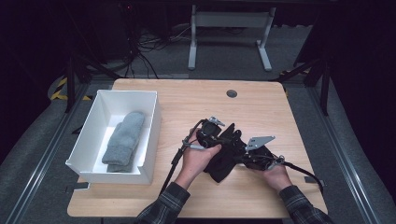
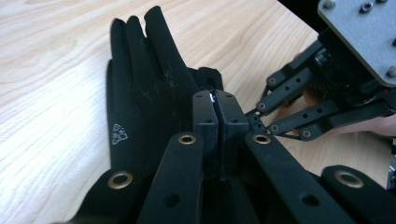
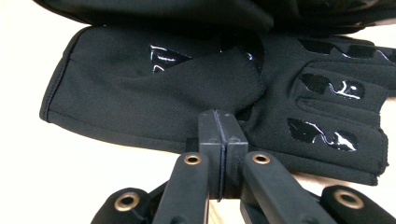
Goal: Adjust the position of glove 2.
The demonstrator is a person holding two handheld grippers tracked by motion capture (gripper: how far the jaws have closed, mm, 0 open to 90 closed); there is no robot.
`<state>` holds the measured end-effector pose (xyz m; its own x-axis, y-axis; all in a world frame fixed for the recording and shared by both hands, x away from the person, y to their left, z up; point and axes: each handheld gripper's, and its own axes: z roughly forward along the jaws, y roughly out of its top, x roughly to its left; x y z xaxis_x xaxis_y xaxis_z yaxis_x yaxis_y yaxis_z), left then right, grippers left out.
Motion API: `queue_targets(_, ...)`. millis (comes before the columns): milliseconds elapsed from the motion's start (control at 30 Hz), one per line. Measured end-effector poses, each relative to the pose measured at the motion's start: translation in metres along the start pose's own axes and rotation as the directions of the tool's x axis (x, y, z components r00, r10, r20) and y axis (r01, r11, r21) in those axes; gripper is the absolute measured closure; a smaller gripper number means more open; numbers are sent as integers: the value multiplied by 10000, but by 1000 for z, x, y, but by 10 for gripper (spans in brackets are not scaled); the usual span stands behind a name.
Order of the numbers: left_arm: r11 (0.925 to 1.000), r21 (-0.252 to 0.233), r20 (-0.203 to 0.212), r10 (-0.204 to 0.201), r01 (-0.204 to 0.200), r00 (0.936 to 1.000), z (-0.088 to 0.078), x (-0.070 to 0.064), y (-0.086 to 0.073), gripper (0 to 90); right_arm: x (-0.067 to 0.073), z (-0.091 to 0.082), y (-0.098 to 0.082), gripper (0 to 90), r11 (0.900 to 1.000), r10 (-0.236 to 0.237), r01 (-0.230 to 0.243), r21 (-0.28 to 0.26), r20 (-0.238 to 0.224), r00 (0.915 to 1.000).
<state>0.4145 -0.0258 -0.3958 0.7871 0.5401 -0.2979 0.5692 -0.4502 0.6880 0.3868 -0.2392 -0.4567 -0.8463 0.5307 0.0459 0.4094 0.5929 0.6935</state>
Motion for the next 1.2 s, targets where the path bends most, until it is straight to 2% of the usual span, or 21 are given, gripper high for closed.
queue_targets(167, 9995, 261, -45, 194, -192, 9998, 8, -5, -2, 884, 1, 3, 3, 900, 10000, -65, 65, -6, 36, 10000)
queue_targets(333, 9970, 715, 83, 301, -306, 9995, 24, -10, -8, 884, 1, 4, 3, 900, 9999, -87, 87, -66, 34, 10000)
queue_targets(500, 9956, 844, 254, 388, -408, 9989, 32, -12, -12, 877, 1, 2, 2, 900, 9999, -172, 172, -6, 76, 9998)
queue_targets(567, 9955, 844, 472, 391, -430, 9981, 32, -13, -13, 870, 1, -5, 2, 857, 9998, -177, 179, -70, 269, 9995)
queue_targets(600, 9956, 819, 603, 402, -451, 9974, 33, -13, -13, 827, -1, -13, -1, 822, 9996, -50, 58, -282, 290, 9996)
queue_targets(667, 9950, 807, 692, 538, -593, 9962, 33, -16, -13, 807, -2, -16, -2, 810, 9994, 5, 7, -337, 353, 9994)
queue_targets(733, 9947, 807, 725, 579, -638, 9957, 33, -17, -14, 783, -9, -29, -8, 778, 9984, 265, -234, -516, 591, 9979)
queue_targets(800, 9940, 861, 707, 614, -674, 9956, 33, -17, -14, 817, -15, -38, -13, 741, 9967, 494, -442, -681, 764, 9959)
queue_targets(867, 9912, 1134, 684, 615, -690, 9958, 37, -16, -18, 867, -21, -45, -19, 706, 9950, 715, -643, -764, 962, 9928)
queue_targets(933, 9898, 1229, 698, 641, -723, 9955, 38, -16, -19, 886, -23, -47, -22, 689, 9945, 797, -716, -764, 1084, 9909)
queue_targets(1067, 9812, 1739, 691, 728, -839, 9950, 47, -17, -28, 900, -30, -50, -29, 641, 9937, 962, -870, -706, 1388, 9856)
queue_targets(1200, 9772, 1922, 644, 793, -903, 9948, 45, -17, -34, 900, -31, -48, -30, 567, 9944, 937, -845, -639, 1588, 9828)
